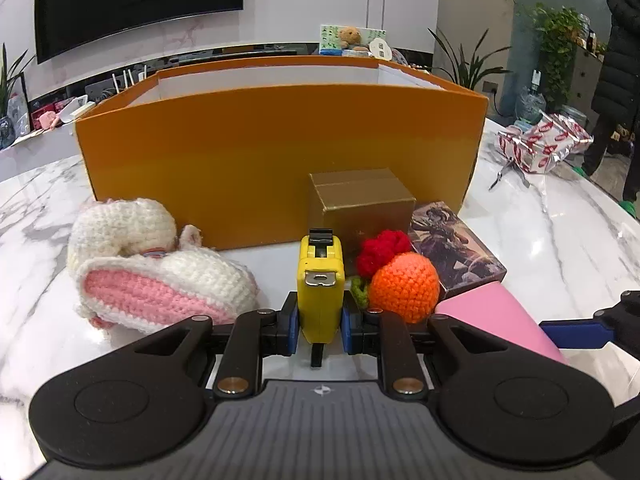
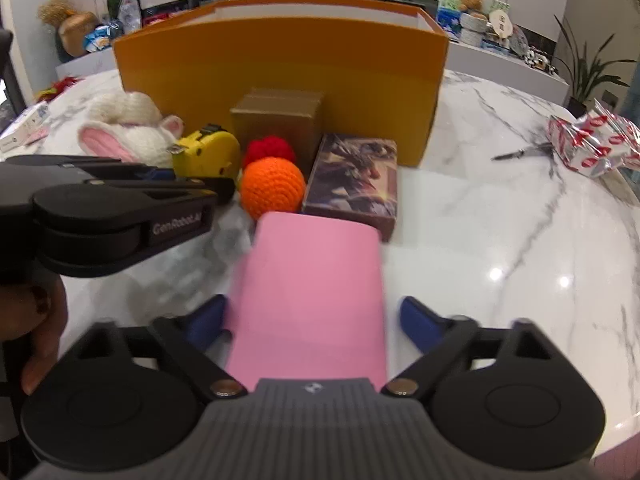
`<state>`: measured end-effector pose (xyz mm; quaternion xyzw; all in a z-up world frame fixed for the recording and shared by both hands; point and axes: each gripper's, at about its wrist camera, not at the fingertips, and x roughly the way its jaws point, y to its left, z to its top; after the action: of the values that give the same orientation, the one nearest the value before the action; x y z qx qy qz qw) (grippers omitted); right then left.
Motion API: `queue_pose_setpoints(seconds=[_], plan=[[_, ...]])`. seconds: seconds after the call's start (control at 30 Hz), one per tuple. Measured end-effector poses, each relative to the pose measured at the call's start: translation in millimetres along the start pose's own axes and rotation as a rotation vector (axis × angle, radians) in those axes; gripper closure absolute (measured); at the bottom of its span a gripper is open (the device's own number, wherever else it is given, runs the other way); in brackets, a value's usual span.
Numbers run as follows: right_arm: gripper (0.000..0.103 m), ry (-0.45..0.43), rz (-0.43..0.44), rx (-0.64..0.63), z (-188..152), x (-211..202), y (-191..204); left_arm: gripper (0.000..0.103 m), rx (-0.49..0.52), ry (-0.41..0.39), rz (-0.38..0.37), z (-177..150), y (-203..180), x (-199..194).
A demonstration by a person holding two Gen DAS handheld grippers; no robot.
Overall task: Organize objects
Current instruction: 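Grasp the yellow tape measure with left gripper while right gripper grasps the pink case, then lift the tape measure and pink case and carry both over the orange box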
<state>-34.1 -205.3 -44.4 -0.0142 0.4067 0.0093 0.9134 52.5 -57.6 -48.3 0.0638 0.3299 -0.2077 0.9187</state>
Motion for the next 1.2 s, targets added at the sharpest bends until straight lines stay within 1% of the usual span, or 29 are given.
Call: queue_pose_setpoints(seconds=[0.17,0.47,0.63,0.8,0.9,1.03,1.2], plan=[[0.021,0.0,0.005,0.007,-0.1,-0.4,-2.3,0.081,-0.027,-0.007,0.008,2.1,4.8,-4.3],[0.022,0.005,-0.007,0.012,-0.5,-3.0,-6.0,0.081,-0.013,-0.018,0.016,2.1,-2.9,-17.9],[0.022,0.007,-0.022,0.026,-1.3,-4.1,-7.3,0.081,0.001,-0.018,0.054,-5.0,-5.3,-26.4],[0.022,0.01,-0.03,0.035,-1.8,-4.5,-6.9,0.081,-0.042,-0.019,0.079,-14.7,-2.4,-40.1],[0.022,0.014,-0.04,0.042,-1.9,-5.4,-6.1,0.081,-0.039,-0.02,0.094,-17.6,-1.3,-47.5],[0.022,0.022,-0.041,0.045,-2.9,-7.0,-3.6,0.081,-0.055,-0.029,0.087,-17.4,0.9,-57.7],[0.022,0.029,-0.045,0.037,-4.3,-10.8,-1.1,0.081,-0.062,-0.042,0.097,-19.7,1.3,-70.1]])
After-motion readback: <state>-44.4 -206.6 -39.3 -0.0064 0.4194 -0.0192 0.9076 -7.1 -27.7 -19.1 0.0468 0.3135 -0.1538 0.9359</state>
